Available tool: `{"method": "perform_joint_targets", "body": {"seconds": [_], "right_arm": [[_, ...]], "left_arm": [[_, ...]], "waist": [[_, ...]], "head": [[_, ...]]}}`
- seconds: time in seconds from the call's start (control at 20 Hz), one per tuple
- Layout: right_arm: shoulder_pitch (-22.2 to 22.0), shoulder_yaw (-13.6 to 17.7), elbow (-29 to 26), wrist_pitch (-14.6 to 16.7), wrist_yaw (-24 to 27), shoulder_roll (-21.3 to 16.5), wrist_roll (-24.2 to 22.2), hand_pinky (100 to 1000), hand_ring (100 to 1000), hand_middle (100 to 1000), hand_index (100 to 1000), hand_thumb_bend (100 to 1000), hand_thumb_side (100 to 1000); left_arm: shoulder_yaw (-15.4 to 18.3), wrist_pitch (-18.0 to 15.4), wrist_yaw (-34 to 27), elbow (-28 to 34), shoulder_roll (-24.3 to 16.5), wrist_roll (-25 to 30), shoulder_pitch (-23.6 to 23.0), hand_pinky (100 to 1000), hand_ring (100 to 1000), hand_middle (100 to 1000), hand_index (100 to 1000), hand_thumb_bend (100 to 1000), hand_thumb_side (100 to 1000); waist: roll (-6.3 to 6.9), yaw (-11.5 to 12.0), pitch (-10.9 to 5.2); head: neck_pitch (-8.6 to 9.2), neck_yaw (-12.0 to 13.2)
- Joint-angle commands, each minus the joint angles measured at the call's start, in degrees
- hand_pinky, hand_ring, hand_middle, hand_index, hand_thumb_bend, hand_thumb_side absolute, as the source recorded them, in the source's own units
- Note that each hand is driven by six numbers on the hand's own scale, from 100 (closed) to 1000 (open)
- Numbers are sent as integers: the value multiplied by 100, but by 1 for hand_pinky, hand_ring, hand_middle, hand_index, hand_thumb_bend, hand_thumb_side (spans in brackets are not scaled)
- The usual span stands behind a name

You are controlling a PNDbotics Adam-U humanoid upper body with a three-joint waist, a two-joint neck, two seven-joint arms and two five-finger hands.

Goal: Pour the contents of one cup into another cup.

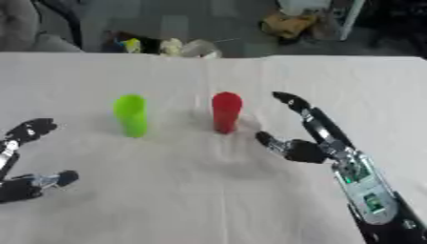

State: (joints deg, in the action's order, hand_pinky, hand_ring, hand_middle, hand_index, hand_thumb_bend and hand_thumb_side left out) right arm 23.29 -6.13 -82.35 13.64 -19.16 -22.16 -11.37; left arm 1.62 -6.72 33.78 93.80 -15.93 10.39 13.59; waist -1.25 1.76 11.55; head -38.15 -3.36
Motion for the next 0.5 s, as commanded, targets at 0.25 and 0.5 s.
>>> {"method": "perform_joint_targets", "body": {"seconds": [0.25,0.5], "right_arm": [[325,-87,388,92,-133,-186,-8,1000,1000,952,1000,479,595],[510,-159,621,154,-239,-157,-7,1000,1000,952,1000,481,598]], "left_arm": [[-38,-29,-41,62,-103,25,89,904,875,890,870,893,628],[-53,-42,-42,59,-101,35,104,904,874,890,870,894,629]], "waist": [[36,49,-104],[55,80,-99]], "head": [[19,-45],[19,-61]]}}
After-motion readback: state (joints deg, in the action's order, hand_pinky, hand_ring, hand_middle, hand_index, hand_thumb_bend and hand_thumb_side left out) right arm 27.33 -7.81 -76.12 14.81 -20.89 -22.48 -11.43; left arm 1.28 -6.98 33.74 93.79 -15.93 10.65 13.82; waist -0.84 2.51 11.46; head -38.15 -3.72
